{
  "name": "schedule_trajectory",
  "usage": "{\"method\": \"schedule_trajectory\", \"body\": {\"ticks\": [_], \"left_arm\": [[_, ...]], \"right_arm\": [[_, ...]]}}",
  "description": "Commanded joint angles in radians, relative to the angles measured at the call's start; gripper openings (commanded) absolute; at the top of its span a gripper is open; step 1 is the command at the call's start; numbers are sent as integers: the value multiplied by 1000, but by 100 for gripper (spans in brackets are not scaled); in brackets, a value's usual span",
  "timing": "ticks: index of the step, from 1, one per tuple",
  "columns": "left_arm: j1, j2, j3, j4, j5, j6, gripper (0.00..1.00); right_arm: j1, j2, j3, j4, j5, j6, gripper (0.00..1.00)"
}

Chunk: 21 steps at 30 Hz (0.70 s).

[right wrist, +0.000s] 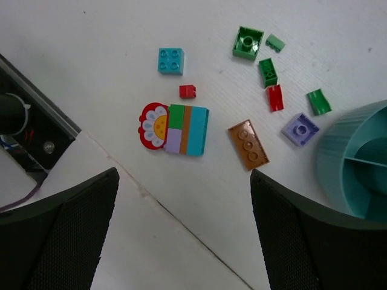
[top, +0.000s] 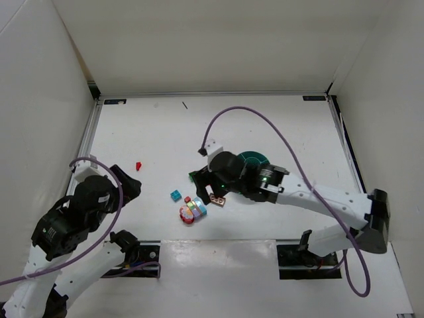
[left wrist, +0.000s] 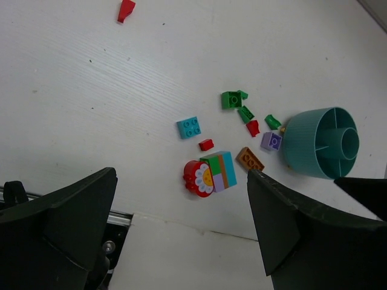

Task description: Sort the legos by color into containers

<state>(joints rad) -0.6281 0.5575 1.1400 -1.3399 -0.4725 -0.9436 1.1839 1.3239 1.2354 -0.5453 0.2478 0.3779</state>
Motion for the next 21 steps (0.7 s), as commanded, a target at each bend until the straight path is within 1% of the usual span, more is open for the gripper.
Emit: {"method": "schedule_trajectory", "body": {"ticks": [1, 4, 5, 7, 8, 9, 10, 12, 13, 15, 18, 19, 21], "left_arm": [[-4, -10, -2, -119, -34, -44, 100], [-4, -1, 1, -136, -25, -43, 100], [-4, 2, 4, -140, -25, -44, 100], [-2, 13, 9, -157, -26, -53, 100], [-4, 12, 10, -160, -26, -57, 100], [-4, 24, 9, -162, -26, -55, 100], [-4, 27, 9, -162, -26, -52, 100], [-4, 38, 12, -166, -19, -43, 100], [-4, 39, 15, -168, -18, -40, 100], [-2, 30, 18, -174, -2, -23, 100], [-2, 3, 12, -174, 15, -11, 100], [-4, -13, 1, -162, 26, -4, 100], [-2, -40, -3, -153, 44, 28, 100]], "right_arm": [[40, 96, 132, -105, 174, 196, 90], [60, 167, 183, -203, 226, 320, 90], [68, 211, 221, -273, 275, 426, 90], [115, 244, 259, -340, 332, 549, 90], [128, 308, 330, -452, 411, 649, 90], [141, 328, 352, -487, 427, 714, 90], [154, 372, 372, -566, 441, 742, 90], [152, 449, 427, -611, 433, 860, 90], [145, 462, 430, -633, 406, 884, 90], [140, 481, 406, -596, 351, 956, 90], [143, 474, 339, -506, 328, 1022, 90], [138, 475, 337, -469, 327, 1036, 90], [140, 497, 340, -452, 332, 1082, 90]]}}
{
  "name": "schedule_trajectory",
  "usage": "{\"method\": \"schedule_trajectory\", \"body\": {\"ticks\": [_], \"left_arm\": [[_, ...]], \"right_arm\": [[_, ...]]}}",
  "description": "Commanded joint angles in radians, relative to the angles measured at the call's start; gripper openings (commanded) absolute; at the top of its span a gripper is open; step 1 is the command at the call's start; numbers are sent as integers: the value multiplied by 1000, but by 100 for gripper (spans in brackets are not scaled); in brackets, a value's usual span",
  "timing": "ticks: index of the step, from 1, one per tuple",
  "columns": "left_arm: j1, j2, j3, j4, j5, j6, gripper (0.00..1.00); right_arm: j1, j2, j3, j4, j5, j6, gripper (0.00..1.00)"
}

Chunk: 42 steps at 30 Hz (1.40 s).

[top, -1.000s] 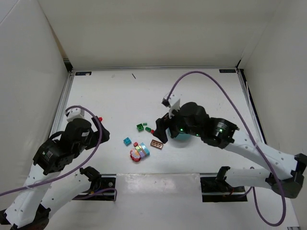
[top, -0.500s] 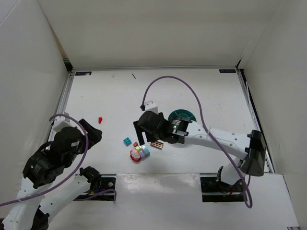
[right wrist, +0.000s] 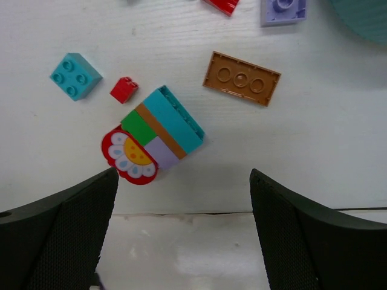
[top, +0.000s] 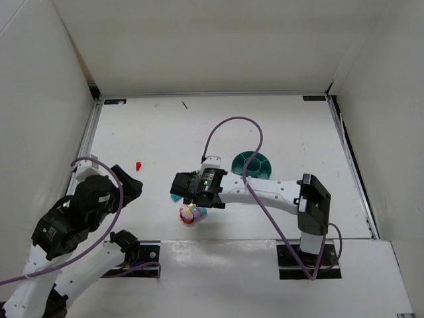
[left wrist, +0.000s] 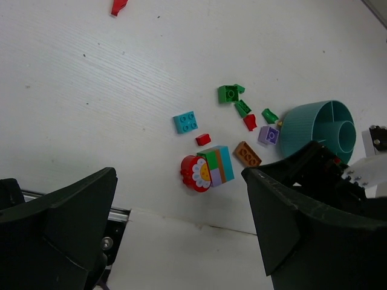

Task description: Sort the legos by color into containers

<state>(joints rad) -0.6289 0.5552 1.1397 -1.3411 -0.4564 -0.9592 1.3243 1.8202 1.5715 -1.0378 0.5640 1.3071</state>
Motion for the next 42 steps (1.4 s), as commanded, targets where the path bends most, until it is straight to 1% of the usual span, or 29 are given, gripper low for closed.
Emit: {"method": "schedule_trajectory", "body": {"ticks": [1, 5, 8, 12, 15, 20, 27, 33, 38, 42], "left_arm": [[-3, -57, -4, -142, 36, 51, 100], [-2, -87, 0, -147, 47, 103, 100], [-3, -98, 23, -158, 47, 141, 100], [-5, -123, 29, -142, 54, 172, 100], [-6, -144, 16, -122, 67, 180, 100], [-3, -176, -8, -115, 71, 165, 100], [-5, -216, -15, -130, 82, 160, 100], [-3, -242, -28, -150, 97, 183, 100], [-5, -244, -14, -145, 96, 195, 100], [-3, -253, -20, -145, 94, 188, 100]], "right_arm": [[-4, 8, 21, 53, 17, 171, 90], [-11, 85, 64, 84, -35, 231, 90], [4, 117, 76, 84, -36, 303, 90], [-8, 171, 114, 27, -59, 343, 90], [-23, 182, 102, 24, -87, 360, 90], [-30, 182, 30, 42, -120, 394, 90], [-47, 226, 28, 93, -170, 391, 90], [-50, 260, 7, 166, -159, 412, 90], [-51, 291, 45, 115, -125, 425, 90], [-51, 284, 19, 82, -95, 440, 90]]}}
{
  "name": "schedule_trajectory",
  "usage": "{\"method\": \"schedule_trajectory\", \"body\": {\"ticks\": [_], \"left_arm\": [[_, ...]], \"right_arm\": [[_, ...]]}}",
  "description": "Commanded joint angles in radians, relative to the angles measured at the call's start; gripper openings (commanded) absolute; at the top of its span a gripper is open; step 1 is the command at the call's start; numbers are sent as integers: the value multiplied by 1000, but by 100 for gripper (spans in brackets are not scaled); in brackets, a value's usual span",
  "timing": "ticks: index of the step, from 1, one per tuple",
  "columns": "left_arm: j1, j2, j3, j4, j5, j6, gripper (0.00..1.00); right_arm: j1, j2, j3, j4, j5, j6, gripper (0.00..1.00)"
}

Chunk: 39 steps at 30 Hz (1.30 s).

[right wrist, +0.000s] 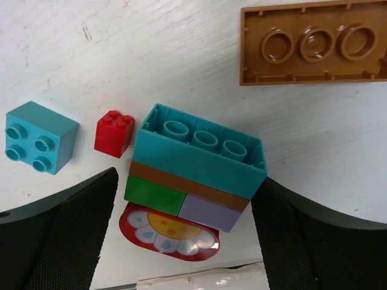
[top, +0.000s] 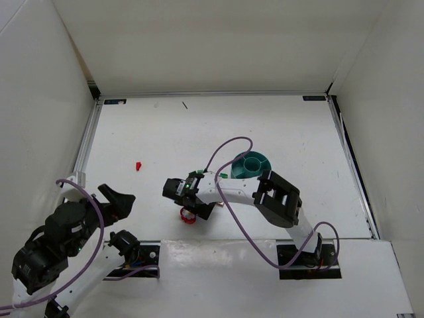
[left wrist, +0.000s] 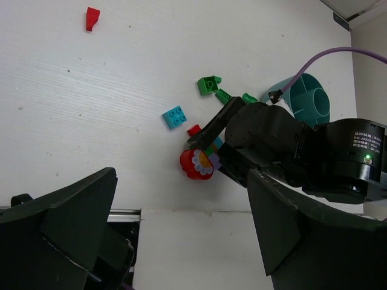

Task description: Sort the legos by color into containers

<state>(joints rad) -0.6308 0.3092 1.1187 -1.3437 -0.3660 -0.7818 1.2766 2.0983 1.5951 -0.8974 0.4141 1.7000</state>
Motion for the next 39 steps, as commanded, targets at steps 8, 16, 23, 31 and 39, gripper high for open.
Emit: {"method": "schedule_trajectory", "body": {"ticks": [8, 16, 23, 31, 39], "left_arm": [[-1, -10, -13, -135, 22, 13, 100], [-1, 13, -46, -72, 149, 87, 100], [-1, 39, -149, 159, 386, 173, 100], [-3, 162, -307, 594, 539, 115, 100], [-27, 229, -436, 1011, 469, 107, 100]], "right_arm": [[-10, -17, -75, 5, 52, 26, 75], [4, -90, -53, -3, 190, -77, 51], [-43, -311, -81, 77, 299, -253, 44], [-62, -494, -96, 38, 328, -197, 43], [-80, -518, -40, -21, 356, -131, 42]]}}
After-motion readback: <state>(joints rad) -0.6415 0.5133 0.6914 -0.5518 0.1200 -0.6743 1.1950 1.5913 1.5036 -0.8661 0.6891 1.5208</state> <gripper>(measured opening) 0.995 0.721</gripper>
